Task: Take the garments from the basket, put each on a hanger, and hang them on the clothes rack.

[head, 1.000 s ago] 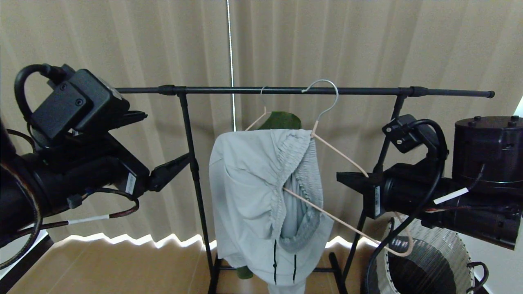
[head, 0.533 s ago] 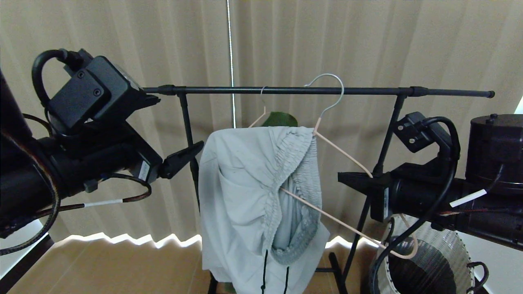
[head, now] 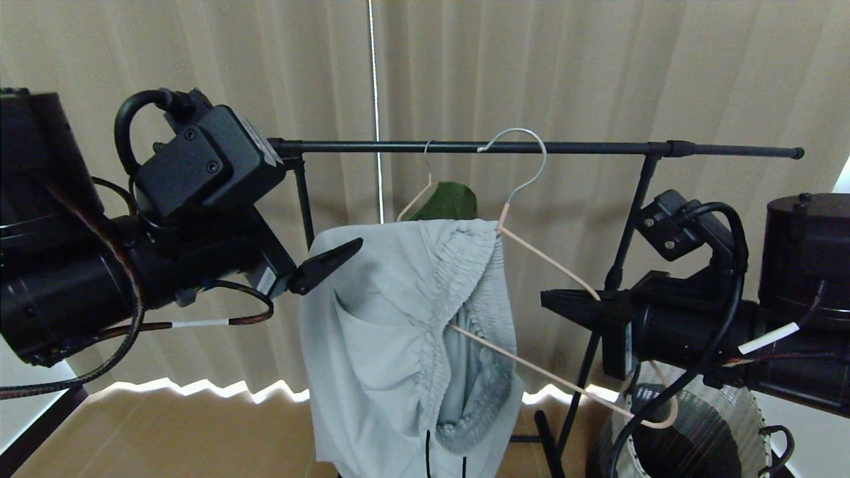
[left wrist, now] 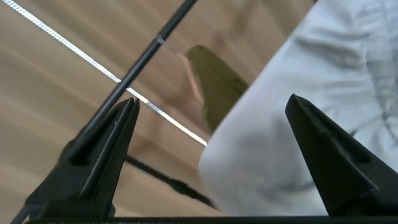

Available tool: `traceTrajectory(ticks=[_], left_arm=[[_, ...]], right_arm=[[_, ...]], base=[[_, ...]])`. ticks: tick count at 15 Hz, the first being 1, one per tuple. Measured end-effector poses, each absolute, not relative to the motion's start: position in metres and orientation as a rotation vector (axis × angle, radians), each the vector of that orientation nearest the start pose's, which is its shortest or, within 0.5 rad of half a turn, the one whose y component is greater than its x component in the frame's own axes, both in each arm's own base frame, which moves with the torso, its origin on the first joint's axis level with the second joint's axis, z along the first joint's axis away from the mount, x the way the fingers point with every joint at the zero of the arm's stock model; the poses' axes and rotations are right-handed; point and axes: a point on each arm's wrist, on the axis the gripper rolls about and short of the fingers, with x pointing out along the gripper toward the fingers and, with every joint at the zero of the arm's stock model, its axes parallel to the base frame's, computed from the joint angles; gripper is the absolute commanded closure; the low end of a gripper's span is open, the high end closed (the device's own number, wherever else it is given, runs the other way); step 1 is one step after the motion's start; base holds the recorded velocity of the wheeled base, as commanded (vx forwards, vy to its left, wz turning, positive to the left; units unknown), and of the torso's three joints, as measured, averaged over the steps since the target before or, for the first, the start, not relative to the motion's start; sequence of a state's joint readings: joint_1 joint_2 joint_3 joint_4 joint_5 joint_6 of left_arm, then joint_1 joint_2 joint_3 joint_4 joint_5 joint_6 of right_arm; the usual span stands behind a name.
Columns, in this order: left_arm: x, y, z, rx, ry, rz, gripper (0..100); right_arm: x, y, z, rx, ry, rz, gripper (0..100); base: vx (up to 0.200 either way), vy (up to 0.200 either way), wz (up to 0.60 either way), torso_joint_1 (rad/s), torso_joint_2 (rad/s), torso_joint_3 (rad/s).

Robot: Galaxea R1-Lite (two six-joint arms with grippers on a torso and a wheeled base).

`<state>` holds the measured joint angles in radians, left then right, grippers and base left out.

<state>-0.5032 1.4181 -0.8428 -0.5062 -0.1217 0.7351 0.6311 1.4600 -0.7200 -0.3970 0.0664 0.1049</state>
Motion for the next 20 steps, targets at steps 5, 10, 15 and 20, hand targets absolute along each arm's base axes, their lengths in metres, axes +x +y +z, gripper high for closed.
traceTrajectory(ticks=[5,10,15,20], left_arm=[[0.215,-0.142,0.248,0.724,-0.159,-0.72,0],[0.225,-0.151,0.24,0.73,-0.134,-0.747,0],[0.229,-0.153,0.237,0.734,-0.123,-0.752,100],[0.23,-0.154,0.236,0.732,-0.123,-0.754,100]], right_arm=[[0.186,0.153,0.201,-0.007,0.374,0.722,100],[0.18,0.156,0.203,-0.034,0.358,0.852,100],[0.175,0.155,0.209,-0.044,0.329,0.93,100],[0.172,0.154,0.211,-0.039,0.321,0.961,100]], base=[[0.0,0.0,0.0,0.0,0.0,0.0],[0.0,0.0,0.0,0.0,0.0,0.0],[0.0,0.0,0.0,0.0,0.0,0.0],[0.0,0.0,0.0,0.0,0.0,0.0]])
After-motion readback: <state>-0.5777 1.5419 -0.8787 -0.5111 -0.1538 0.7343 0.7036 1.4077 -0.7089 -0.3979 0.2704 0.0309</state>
